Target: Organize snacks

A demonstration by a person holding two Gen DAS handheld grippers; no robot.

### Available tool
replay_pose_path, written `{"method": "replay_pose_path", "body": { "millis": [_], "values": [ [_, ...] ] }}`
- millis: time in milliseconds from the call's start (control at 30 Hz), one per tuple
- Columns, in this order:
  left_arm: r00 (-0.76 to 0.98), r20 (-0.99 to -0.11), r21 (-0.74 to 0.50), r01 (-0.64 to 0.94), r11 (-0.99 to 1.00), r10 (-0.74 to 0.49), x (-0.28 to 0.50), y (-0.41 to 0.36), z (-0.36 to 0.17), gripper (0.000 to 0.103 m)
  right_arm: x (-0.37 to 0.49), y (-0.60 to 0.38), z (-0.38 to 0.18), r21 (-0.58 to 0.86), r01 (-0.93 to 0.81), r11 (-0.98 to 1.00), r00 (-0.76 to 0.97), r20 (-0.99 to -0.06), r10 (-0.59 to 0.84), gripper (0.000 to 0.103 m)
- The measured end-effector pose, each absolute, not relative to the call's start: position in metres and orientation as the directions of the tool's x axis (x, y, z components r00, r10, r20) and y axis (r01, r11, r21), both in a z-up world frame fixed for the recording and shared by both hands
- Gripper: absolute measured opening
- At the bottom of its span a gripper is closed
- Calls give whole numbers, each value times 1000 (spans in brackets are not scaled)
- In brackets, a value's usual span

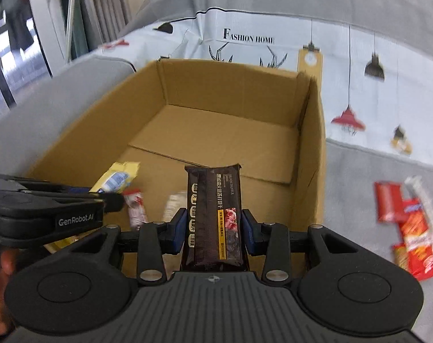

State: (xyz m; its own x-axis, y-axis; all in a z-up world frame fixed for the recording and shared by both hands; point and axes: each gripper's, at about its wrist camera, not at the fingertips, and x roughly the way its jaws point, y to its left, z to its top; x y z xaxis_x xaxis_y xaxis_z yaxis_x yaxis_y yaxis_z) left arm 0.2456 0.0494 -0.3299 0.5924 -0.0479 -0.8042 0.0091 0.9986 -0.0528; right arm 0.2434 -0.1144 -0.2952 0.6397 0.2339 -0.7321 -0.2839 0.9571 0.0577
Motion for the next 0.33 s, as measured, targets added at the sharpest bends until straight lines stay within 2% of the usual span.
{"method": "replay_pose_path", "body": {
  "millis": [333],
  "values": [
    [571,-821,-41,-9,999,-28,251,60,-339,16,248,-93,-308,113,-338,934,532,-796,289,42]
  ]
}}
